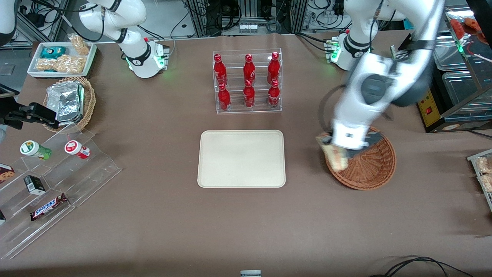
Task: Place sandwich from basket to tray
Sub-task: 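Lift the sandwich and carry it over the cream tray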
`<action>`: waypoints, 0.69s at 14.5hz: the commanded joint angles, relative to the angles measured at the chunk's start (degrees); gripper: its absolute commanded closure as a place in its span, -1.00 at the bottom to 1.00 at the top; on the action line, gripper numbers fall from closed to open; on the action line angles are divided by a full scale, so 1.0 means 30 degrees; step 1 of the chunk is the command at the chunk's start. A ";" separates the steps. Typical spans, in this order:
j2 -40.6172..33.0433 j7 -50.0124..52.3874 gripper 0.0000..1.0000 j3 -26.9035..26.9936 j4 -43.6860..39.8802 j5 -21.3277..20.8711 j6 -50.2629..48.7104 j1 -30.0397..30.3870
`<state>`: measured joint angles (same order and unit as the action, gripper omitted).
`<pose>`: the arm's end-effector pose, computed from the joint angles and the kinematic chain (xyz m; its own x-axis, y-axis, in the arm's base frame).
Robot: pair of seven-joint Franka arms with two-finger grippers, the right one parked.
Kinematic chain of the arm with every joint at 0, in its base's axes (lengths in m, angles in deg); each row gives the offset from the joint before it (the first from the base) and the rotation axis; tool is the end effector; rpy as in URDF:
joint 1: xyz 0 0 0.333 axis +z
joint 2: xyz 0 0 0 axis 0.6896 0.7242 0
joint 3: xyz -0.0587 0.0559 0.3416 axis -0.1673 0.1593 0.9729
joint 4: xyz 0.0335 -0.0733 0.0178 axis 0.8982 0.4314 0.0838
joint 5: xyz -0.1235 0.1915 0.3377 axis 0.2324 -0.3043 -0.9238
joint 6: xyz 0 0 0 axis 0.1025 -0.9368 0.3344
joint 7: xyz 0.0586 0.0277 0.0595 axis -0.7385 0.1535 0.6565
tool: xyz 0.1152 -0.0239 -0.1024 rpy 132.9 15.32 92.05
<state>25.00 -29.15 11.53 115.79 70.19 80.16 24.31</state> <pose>0.5485 -0.2929 0.3875 0.9082 0.4181 -0.0174 0.4167 -0.9074 -0.0544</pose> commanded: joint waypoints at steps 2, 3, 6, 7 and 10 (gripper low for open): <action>0.6066 -0.0533 0.86 -0.0003 -0.5841 -0.0596 -0.0197 -0.3932; 0.7210 -0.0705 0.82 -0.0004 -0.6899 -0.0567 -0.0197 -0.4579; 1.0203 -0.0736 0.80 -0.0558 -0.9832 -0.0596 0.0501 -0.5318; 1.0645 -0.0736 0.78 -0.0792 -1.0100 -0.0683 0.0825 -0.5347; 1.1526 -0.0766 0.64 -0.0970 -1.0161 -0.0859 0.1383 -0.5873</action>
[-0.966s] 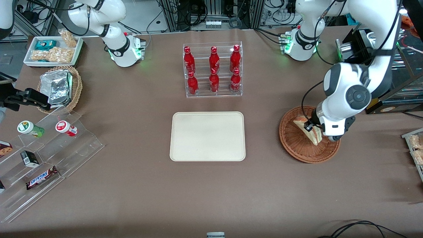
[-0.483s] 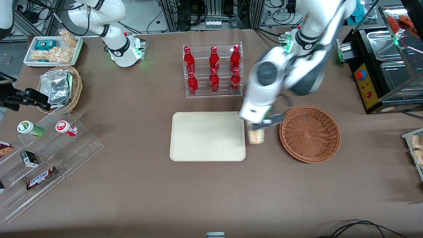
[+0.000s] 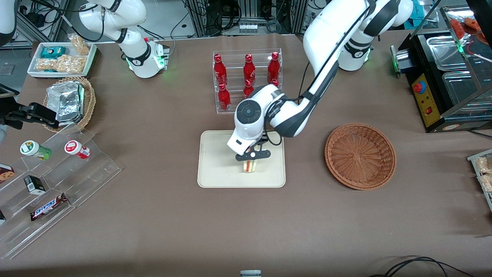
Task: Place sandwich from basket to tray
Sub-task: 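Lift the sandwich and carry it over the cream tray, then lower the sandwich onto the tray and open the left gripper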
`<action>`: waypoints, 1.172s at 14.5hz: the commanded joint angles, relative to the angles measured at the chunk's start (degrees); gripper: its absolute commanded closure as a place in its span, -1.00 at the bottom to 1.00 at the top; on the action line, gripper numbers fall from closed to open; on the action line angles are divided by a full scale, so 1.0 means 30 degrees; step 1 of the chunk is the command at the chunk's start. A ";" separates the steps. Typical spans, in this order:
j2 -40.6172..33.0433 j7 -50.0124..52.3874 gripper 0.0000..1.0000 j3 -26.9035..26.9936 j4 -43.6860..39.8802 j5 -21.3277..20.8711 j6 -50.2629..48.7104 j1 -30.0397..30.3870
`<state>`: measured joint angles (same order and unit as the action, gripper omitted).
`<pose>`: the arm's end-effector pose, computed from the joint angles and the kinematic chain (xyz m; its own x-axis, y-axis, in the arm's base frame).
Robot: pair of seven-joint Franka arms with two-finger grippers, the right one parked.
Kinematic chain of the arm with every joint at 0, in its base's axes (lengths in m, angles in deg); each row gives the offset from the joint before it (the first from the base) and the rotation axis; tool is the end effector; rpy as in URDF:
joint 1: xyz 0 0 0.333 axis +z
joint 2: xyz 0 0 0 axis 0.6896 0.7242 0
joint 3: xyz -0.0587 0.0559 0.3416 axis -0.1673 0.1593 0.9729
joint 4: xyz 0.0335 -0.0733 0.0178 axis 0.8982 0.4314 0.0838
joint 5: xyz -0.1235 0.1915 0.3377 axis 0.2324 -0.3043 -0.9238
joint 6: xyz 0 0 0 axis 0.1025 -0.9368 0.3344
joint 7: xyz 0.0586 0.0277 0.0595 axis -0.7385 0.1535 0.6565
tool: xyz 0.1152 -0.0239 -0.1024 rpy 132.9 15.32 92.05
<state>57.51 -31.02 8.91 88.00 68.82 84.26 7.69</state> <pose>0.5355 -0.5435 0.2295 0.9905 0.0989 -0.0951 0.1000 -0.9950 0.0068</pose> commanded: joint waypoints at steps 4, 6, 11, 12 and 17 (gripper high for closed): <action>0.1719 0.1257 -0.34 0.0165 -0.1805 -0.0493 0.0603 -0.1385; 0.1632 0.1909 -0.58 0.0313 -0.1835 -0.0522 0.0603 -0.1390; -0.2777 0.1386 -1.00 0.1484 -0.2158 -0.0290 -0.5322 -0.0604; -0.4417 0.0425 -1.00 0.1369 -0.2013 0.0002 -0.7171 0.0678; -1.0316 -0.7100 -1.00 0.1485 -0.0077 0.1704 -1.4618 0.6450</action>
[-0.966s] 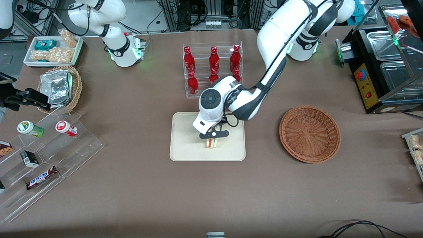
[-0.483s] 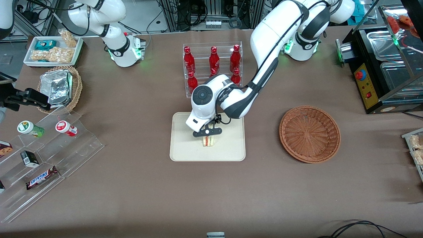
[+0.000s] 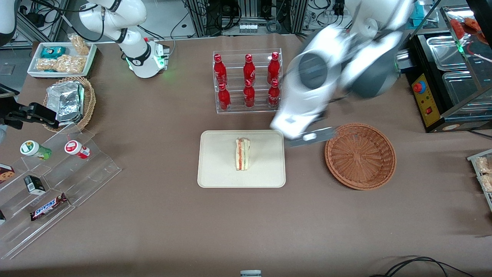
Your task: Place sandwich from basket to tray
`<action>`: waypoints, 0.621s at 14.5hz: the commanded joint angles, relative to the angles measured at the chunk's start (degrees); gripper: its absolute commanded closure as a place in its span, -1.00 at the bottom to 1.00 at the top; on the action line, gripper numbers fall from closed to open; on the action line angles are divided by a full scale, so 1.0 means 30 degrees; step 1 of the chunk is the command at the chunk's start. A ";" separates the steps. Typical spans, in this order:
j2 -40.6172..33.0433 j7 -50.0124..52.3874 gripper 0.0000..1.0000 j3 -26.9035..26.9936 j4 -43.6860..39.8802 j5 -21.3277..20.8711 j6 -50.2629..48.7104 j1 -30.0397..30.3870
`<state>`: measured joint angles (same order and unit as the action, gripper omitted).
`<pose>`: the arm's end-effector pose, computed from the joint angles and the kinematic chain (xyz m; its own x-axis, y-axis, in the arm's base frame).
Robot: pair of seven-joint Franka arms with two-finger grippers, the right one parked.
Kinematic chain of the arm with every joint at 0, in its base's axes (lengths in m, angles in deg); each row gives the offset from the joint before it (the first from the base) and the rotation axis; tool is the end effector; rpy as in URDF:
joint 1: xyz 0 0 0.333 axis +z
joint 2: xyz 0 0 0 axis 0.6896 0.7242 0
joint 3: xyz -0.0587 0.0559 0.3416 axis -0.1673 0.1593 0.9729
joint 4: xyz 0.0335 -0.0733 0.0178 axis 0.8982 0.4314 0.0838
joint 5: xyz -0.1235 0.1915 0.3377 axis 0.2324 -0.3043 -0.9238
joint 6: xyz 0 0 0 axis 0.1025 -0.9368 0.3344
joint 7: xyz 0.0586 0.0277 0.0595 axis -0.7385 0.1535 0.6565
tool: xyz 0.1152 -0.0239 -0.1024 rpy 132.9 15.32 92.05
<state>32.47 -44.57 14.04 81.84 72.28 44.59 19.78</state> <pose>0.5618 -0.3188 0.5405 0.9711 0.1613 -0.1762 0.1415 -0.9827 -0.1199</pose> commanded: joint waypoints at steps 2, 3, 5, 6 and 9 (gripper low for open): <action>-0.2998 -0.5746 -1.00 -0.0226 0.1947 0.0464 -0.3188 0.4997; -0.3408 -0.6659 -1.00 -0.0226 0.1947 0.0347 -0.3746 0.6111; -0.4170 -0.7166 -1.00 -0.0226 0.1947 -0.0324 -0.4132 0.7464; -0.4609 -0.7167 -1.00 -0.0255 0.2092 -0.0879 -0.4104 0.7876; -0.6308 -0.7254 -1.00 -0.0372 0.3029 -0.0653 -0.3928 0.9194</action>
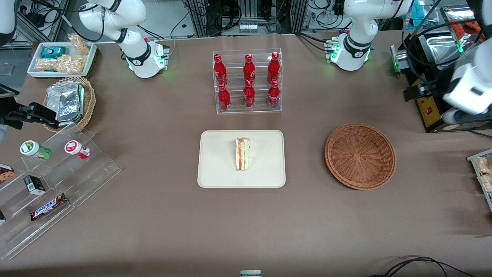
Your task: Place sandwich from basket to tray
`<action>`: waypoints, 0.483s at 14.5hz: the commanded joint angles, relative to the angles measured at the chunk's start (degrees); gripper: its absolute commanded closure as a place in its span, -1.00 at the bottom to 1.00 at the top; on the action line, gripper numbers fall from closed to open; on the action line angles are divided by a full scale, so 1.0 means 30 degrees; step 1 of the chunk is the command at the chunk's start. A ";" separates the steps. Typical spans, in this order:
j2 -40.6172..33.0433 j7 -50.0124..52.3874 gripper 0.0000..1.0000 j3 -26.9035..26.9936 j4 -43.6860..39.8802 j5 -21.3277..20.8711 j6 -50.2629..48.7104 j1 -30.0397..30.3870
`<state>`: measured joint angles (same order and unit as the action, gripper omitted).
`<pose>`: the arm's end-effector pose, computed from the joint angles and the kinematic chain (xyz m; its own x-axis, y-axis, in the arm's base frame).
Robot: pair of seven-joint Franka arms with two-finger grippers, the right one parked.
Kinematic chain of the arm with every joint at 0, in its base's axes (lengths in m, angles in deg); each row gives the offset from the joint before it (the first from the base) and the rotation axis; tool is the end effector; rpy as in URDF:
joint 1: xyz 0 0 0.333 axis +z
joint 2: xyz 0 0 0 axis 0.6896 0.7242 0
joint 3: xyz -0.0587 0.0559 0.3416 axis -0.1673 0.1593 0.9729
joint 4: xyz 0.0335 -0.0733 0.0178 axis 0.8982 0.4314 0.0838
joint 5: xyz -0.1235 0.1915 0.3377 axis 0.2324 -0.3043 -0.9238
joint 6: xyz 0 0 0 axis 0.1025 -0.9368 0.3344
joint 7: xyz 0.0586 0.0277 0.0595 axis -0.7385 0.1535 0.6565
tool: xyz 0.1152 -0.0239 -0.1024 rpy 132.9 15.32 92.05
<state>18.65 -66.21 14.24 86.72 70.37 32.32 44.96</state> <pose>0.5402 -0.0402 0.6357 0.9411 0.2345 -0.2436 0.2096 -0.9699 -0.1241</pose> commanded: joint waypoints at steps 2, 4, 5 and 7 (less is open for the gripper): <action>-0.1738 -0.0248 -1.00 -0.0438 0.1434 0.0659 0.0539 0.0776; -0.1883 -0.0307 -1.00 -0.0438 0.1522 0.0836 0.0631 0.0805; -0.1796 -0.0306 -1.00 -0.0438 0.1405 0.0895 0.0514 0.0776; -0.1794 -0.0073 -1.00 -0.0438 0.1462 0.0545 0.0310 0.0659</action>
<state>14.23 -66.42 13.54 89.88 72.27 33.10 46.33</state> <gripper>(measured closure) 0.000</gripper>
